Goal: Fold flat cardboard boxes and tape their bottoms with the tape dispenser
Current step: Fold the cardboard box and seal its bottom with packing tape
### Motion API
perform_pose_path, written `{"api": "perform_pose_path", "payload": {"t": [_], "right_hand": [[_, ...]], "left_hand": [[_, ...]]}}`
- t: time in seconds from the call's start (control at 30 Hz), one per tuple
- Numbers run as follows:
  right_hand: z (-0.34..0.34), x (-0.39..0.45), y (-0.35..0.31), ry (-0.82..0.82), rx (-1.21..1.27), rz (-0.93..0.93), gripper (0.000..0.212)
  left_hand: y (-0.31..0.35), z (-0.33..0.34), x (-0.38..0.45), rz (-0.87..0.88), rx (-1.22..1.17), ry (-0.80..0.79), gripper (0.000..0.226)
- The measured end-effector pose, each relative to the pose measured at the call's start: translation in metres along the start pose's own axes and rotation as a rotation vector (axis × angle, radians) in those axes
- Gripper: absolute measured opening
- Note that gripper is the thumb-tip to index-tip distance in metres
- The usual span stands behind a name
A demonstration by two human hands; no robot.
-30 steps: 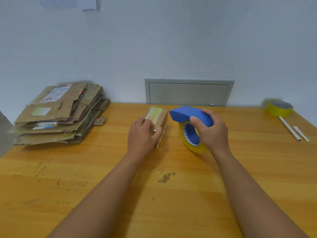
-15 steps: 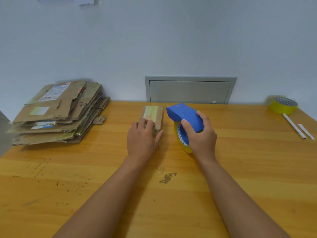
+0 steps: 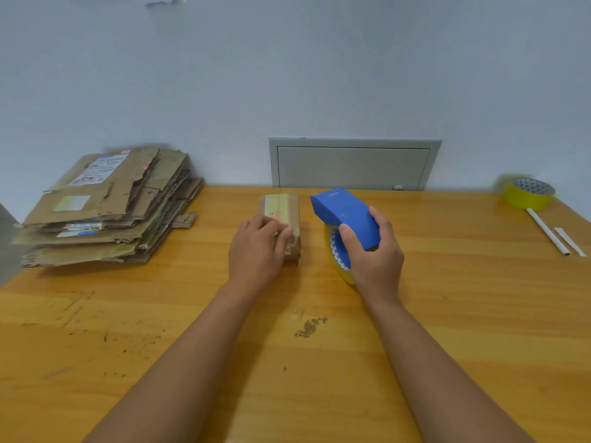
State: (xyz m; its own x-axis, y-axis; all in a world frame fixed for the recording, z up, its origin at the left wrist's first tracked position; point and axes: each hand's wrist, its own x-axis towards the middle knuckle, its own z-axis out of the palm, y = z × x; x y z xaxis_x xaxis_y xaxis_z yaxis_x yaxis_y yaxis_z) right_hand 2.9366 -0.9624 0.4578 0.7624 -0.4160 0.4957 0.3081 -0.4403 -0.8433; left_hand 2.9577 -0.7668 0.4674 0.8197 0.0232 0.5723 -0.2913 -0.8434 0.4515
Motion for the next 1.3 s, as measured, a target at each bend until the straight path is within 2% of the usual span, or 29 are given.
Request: {"api": "perform_pose_path", "payload": {"t": [0.1, 0.23, 0.4, 0.57, 0.7, 1.1, 1.3], "right_hand": [[0.0, 0.0, 0.002, -0.004, 0.005, 0.002, 0.064], [0.0, 0.0, 0.004, -0.006, -0.002, -0.002, 0.061], [0.0, -0.001, 0.003, -0.006, -0.003, -0.006, 0.063], [0.0, 0.0, 0.001, -0.001, 0.007, -0.008, 0.067], [0.001, 0.0, 0.002, 0.002, 0.009, 0.003, 0.067], [0.0, -0.001, 0.004, -0.001, 0.014, -0.007, 0.067], [0.001, 0.0, 0.004, -0.003, 0.004, -0.013, 0.068]], "left_hand": [[-0.002, 0.001, 0.0, -0.013, -0.002, -0.012, 0.03], [0.007, 0.002, -0.003, -0.033, 0.029, 0.003, 0.053], [0.009, 0.002, -0.003, -0.013, 0.055, 0.01, 0.04], [0.002, 0.002, -0.002, -0.04, -0.083, -0.012, 0.033], [-0.001, 0.006, -0.002, -0.016, -0.055, -0.002, 0.024], [-0.009, 0.017, -0.008, 0.132, 0.053, 0.117, 0.035], [-0.005, 0.022, -0.008, 0.122, 0.088, 0.165, 0.034]]}}
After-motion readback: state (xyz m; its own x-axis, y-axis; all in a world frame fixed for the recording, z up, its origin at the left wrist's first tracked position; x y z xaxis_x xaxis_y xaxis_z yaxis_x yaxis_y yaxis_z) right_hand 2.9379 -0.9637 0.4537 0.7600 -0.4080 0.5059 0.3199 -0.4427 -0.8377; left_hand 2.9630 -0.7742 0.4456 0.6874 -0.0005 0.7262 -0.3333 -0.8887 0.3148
